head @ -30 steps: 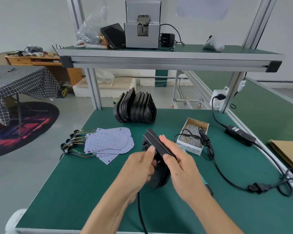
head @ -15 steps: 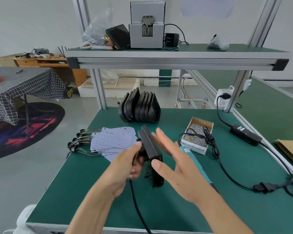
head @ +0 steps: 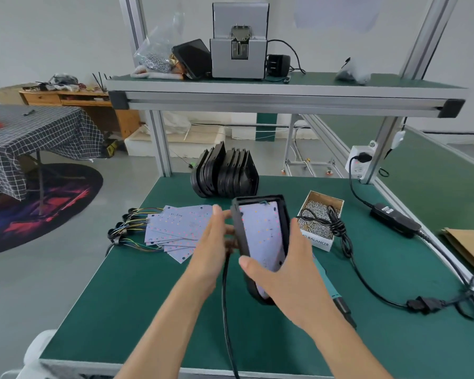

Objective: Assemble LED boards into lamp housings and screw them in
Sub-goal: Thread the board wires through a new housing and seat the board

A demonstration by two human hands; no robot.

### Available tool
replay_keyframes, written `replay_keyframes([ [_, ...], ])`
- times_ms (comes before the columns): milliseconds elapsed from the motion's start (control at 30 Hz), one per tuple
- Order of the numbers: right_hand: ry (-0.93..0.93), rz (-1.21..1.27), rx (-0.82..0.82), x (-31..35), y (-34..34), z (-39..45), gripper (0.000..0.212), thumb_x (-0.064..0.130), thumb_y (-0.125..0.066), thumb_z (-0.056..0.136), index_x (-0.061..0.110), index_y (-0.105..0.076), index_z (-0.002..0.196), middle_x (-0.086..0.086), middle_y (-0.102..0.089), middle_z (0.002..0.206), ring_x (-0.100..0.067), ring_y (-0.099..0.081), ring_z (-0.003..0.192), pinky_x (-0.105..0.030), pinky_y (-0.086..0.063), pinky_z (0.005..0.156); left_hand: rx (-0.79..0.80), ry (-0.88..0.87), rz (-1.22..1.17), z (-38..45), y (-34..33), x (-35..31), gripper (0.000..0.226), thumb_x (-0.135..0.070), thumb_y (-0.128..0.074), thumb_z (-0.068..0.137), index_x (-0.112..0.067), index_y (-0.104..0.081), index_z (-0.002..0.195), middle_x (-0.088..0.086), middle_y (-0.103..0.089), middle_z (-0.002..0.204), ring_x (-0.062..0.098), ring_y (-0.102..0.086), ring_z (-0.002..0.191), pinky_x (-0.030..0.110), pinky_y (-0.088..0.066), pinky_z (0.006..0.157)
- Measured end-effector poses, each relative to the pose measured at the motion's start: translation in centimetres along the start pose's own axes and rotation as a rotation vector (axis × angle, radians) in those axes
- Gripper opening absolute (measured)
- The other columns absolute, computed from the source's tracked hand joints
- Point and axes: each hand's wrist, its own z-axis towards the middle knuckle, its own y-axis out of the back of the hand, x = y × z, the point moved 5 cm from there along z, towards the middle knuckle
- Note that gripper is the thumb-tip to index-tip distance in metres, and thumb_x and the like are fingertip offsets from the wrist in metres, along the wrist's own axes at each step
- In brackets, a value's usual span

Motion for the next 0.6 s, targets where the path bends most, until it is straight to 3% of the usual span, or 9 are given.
replay_keyframes([
  [33, -0.044, -0.003, -0.056, -0.3, -0.1, 0.2, 0.123, 0.082, -0.070, 0.055, 0.043, -0.010, 0.155, 0.026, -0.029, 0.140, 0.001, -0.034, 0.134, -0.028, -0.034, 0.104, -0.014, -0.023, -0.004, -0.3, -0.1, 0.8, 0.061, -0.075, -0.022, 0.102, -0.042, -0.067, 0.127, -0.005, -0.075, 0.118, 0.023, -0.071, 0.110, 0.042, -0.053, 0.101],
  [100, -0.130, -0.051, -0.119, -0.7, -0.4, 0.7, 0.125, 0.083, -0.069, 0.057, 0.037, -0.009, 0.156, 0.009, -0.031, 0.138, -0.015, -0.034, 0.135, -0.035, -0.036, 0.103, 0.010, -0.074, 0.027, -1.2, -0.7, 2.6, 0.063, -0.080, -0.026, 0.096, -0.042, -0.064, 0.129, -0.013, -0.072, 0.124, 0.011, -0.066, 0.119, 0.037, -0.047, 0.105],
  [167, -0.212, -0.135, -0.115, -1.4, -1.2, 1.1, 0.141, 0.089, -0.064, 0.058, 0.022, 0.002, 0.163, -0.003, -0.028, 0.149, -0.026, -0.030, 0.143, -0.039, -0.036, 0.110, 0.019, -0.072, 0.121, -2.0, -1.4, 4.3, 0.062, -0.073, -0.033, 0.100, -0.023, -0.069, 0.102, -0.010, -0.075, 0.104, 0.009, -0.068, 0.102, 0.032, -0.048, 0.096],
  [233, -0.257, -0.218, -0.113, -2.1, -2.2, 1.3, 0.145, 0.091, -0.061, 0.061, 0.010, 0.003, 0.163, -0.011, -0.028, 0.151, -0.032, -0.030, 0.141, -0.043, -0.037, 0.112, -0.035, -0.058, 0.106, -2.1, -1.5, 5.3, 0.056, -0.056, -0.041, 0.102, -0.007, -0.057, 0.082, 0.002, -0.067, 0.079, 0.020, -0.060, 0.076, 0.039, -0.048, 0.079],
  [333, -0.312, -0.209, -0.031, -3.4, -3.7, 1.1, 0.145, 0.088, -0.063, 0.064, 0.004, 0.004, 0.161, -0.015, -0.026, 0.152, -0.034, -0.030, 0.142, -0.040, -0.035, 0.112, -0.088, 0.033, 0.121, -0.8, -0.4, 6.1, 0.045, -0.038, -0.047, 0.100, 0.003, -0.050, 0.080, 0.006, -0.055, 0.079, 0.019, -0.046, 0.076, 0.038, -0.037, 0.076],
  [400, -0.352, -0.127, 0.038, -4.2, -4.3, 0.7, 0.143, 0.090, -0.061, 0.062, 0.006, 0.000, 0.161, -0.011, -0.027, 0.149, -0.030, -0.034, 0.141, -0.035, -0.036, 0.109, -0.125, 0.090, 0.239, 0.1, 0.6, 6.3, 0.040, -0.031, -0.046, 0.106, -0.007, -0.045, 0.074, 0.004, -0.044, 0.074, 0.017, -0.037, 0.074, 0.036, -0.030, 0.072],
  [500, -0.320, -0.157, 0.046, -4.7, -4.3, 0.4, 0.124, 0.080, -0.064, 0.073, 0.007, -0.013, 0.159, -0.007, -0.035, 0.144, -0.027, -0.042, 0.136, -0.037, -0.041, 0.108, -0.186, 0.113, 0.430, 0.8, 1.6, 6.3, 0.045, -0.031, -0.046, 0.105, -0.021, -0.029, 0.065, -0.009, -0.032, 0.057, 0.019, -0.028, 0.064, 0.035, -0.023, 0.062],
  [600, -0.297, -0.217, 0.056, -5.0, -3.4, 0.8, 0.095, 0.071, -0.062, 0.083, 0.010, -0.033, 0.151, -0.007, -0.048, 0.137, -0.026, -0.046, 0.131, -0.041, -0.041, 0.109, -0.185, 0.103, 0.474, 1.3, 2.2, 6.8, 0.049, -0.033, -0.049, 0.104, -0.021, -0.026, 0.062, -0.012, -0.029, 0.054, 0.017, -0.025, 0.061, 0.035, -0.021, 0.060],
])
